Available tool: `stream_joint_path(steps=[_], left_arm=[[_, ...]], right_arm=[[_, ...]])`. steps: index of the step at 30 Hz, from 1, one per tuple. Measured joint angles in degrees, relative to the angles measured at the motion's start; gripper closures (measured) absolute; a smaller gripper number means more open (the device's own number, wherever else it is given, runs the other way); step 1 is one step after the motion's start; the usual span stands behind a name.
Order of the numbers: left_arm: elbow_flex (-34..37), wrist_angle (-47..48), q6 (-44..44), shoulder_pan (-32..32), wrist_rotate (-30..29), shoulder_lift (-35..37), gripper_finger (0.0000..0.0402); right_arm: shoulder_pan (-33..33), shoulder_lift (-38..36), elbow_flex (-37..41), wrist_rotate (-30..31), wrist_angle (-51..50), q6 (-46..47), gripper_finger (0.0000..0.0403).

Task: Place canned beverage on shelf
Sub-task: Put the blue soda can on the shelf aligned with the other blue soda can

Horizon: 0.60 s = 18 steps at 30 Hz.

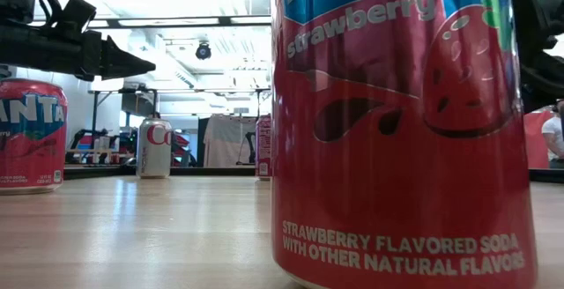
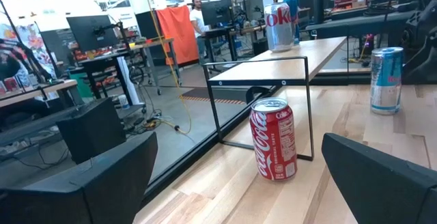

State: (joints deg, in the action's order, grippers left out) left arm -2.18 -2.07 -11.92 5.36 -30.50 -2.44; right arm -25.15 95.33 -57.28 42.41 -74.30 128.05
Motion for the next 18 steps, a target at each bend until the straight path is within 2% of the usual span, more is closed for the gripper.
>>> stream_joint_path(steps=[9, 14, 18], left_arm=[[0.0, 0.0, 0.0, 0.0, 0.0, 0.0, 0.0003], [0.0, 0.0, 0.0, 0.0, 0.0, 0.0, 0.0003], [0.0, 0.0, 0.0, 0.0, 0.0, 0.0, 0.0003]], right_arm=[[0.0, 4.1, 0.1, 5.2, -0.6, 4.8, 0.0030], [0.3, 6.7, 0.1, 5.7, -2.1, 8.0, 0.0074], [0.3, 8.1, 0.1, 5.7, -3.2, 11.5, 0.0126]])
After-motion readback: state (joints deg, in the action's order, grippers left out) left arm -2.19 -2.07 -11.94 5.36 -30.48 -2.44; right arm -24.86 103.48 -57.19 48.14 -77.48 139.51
